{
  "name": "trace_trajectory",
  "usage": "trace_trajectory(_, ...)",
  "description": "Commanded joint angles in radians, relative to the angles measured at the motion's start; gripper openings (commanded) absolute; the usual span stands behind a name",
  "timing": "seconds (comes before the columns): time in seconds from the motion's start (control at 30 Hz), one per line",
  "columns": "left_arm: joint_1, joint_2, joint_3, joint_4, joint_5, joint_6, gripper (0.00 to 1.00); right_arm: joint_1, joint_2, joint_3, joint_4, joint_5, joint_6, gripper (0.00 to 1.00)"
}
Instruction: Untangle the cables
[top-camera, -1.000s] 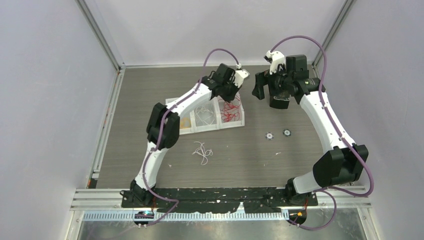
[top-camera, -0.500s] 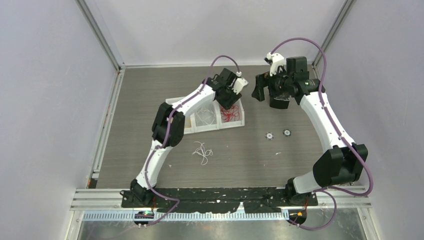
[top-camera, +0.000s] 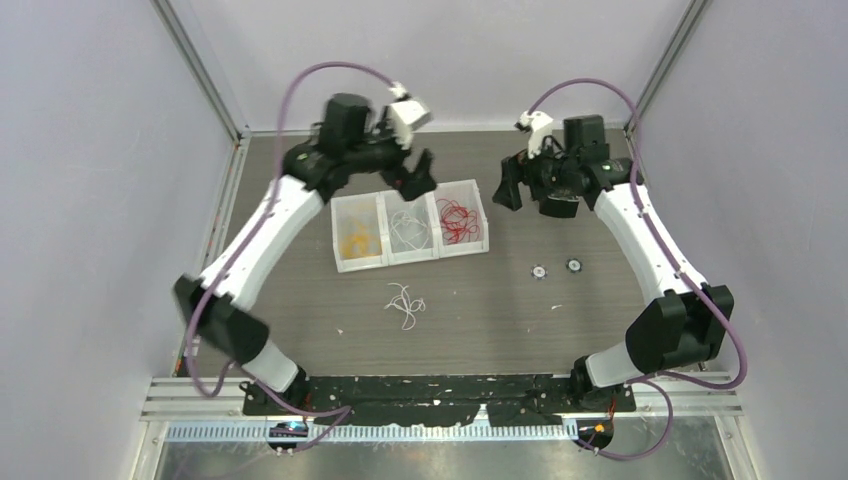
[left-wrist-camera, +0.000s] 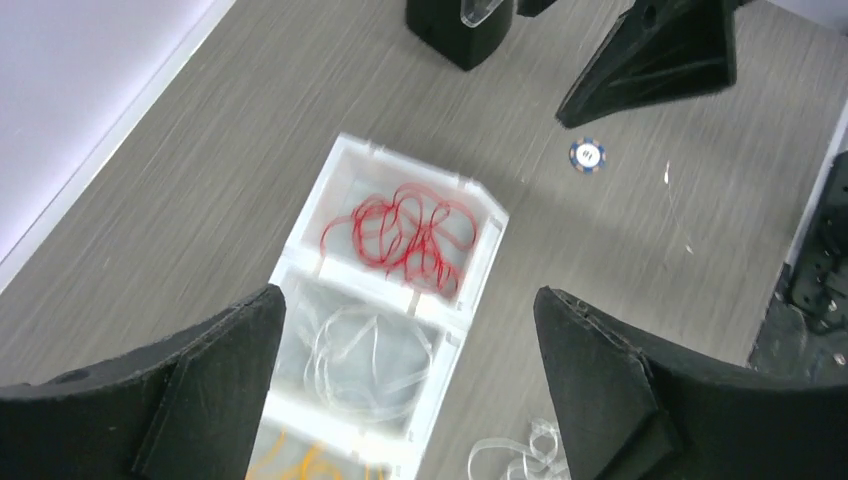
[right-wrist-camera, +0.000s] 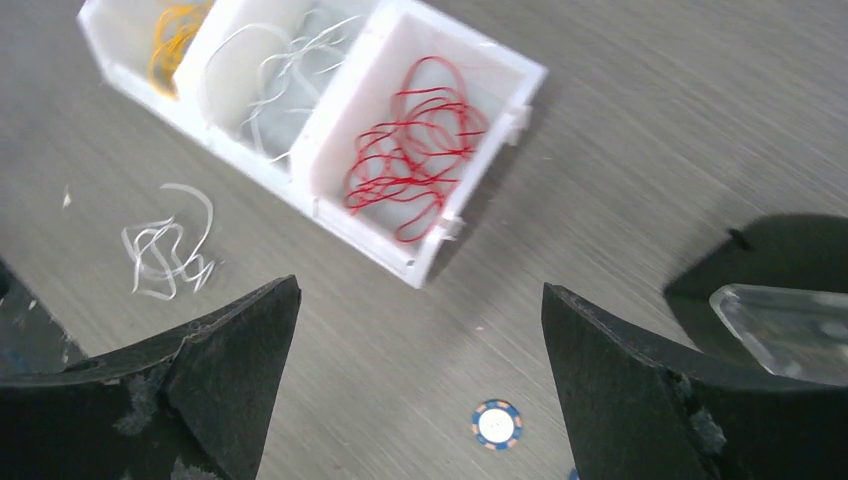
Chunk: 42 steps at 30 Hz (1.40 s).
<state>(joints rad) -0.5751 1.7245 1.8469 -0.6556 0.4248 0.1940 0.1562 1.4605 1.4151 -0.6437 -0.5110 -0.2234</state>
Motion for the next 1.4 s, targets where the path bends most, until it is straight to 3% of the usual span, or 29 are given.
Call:
trace_trajectory(0.0,0.177,-0.257,-0.326,0.125,0.220,-0.079,0.98,0.156,0.039,-0.012,-0.097,-0.060,-0.084,0.97)
trace_trajectory(0.07,0.260,-0.375,-0.464,0.170,0.244,-0.108,0.99,0.253,0.067,-0.032,-0.094,-0.049,-0.095,0.97)
trace_trajectory(0.2,0.380,-0.562,-0.650,0.112,0.256,-0.088,1.00,0.430,0.155,-0.050,-0.003,-0.064,-0.048,0.97)
trace_trajectory(0.33,0.489,-0.711,-0.795,0.098,0.254,-0.144,1.00,0.585,0.337,0.012,0.026,-0.056,-0.002,0.99)
trace_trajectory(0.57,0.536,-0.876,-0.930,0.049,0.185,-0.180,1.00,0.772,0.527,0.107,0.084,0.010,0.016,0.97)
trace_trajectory(0.63,0.544,-0.902,-0.950,0.032,0.169,-0.178,0.99,0.793,0.574,0.118,0.097,0.045,0.007,0.91)
trace_trajectory(0.67,0.548,-0.911,-0.953,0.021,0.163,-0.177,0.99,0.796,0.599,0.122,0.100,0.064,0.001,0.87)
trace_trajectory(0.73,0.560,-0.924,-0.958,0.009,0.168,-0.183,0.97,0.798,0.622,0.131,0.092,0.082,-0.011,0.69)
trace_trajectory(0.77,0.566,-0.928,-0.961,0.009,0.175,-0.187,0.95,0.798,0.622,0.132,0.074,0.083,-0.026,0.51)
trace_trajectory(0.8,0.570,-0.927,-0.964,0.012,0.184,-0.188,0.93,0.797,0.611,0.134,0.064,0.079,-0.035,0.42)
trace_trajectory(0.83,0.570,-0.924,-0.967,0.014,0.196,-0.188,0.91,0.797,0.598,0.128,0.047,0.063,-0.049,0.27)
trace_trajectory(0.9,0.570,-0.919,-0.974,0.023,0.220,-0.188,0.89,0.787,0.514,0.112,0.038,0.027,-0.070,0.09)
trace_trajectory(1.03,0.570,-0.902,-0.999,0.089,0.312,-0.233,0.81,0.721,0.338,0.070,0.075,-0.136,-0.088,0.05)
trace_trajectory(1.17,0.570,-0.874,-1.032,0.173,0.431,-0.262,0.81,0.624,0.201,0.045,0.143,-0.269,-0.095,0.06)
trace_trajectory(1.27,0.570,-0.855,-1.045,0.209,0.409,-0.272,0.82,0.559,0.157,0.076,0.159,-0.293,-0.109,0.06)
trace_trajectory(1.37,0.570,-0.846,-1.046,0.256,0.385,-0.310,0.83,0.479,0.171,0.128,0.247,-0.305,0.025,0.05)
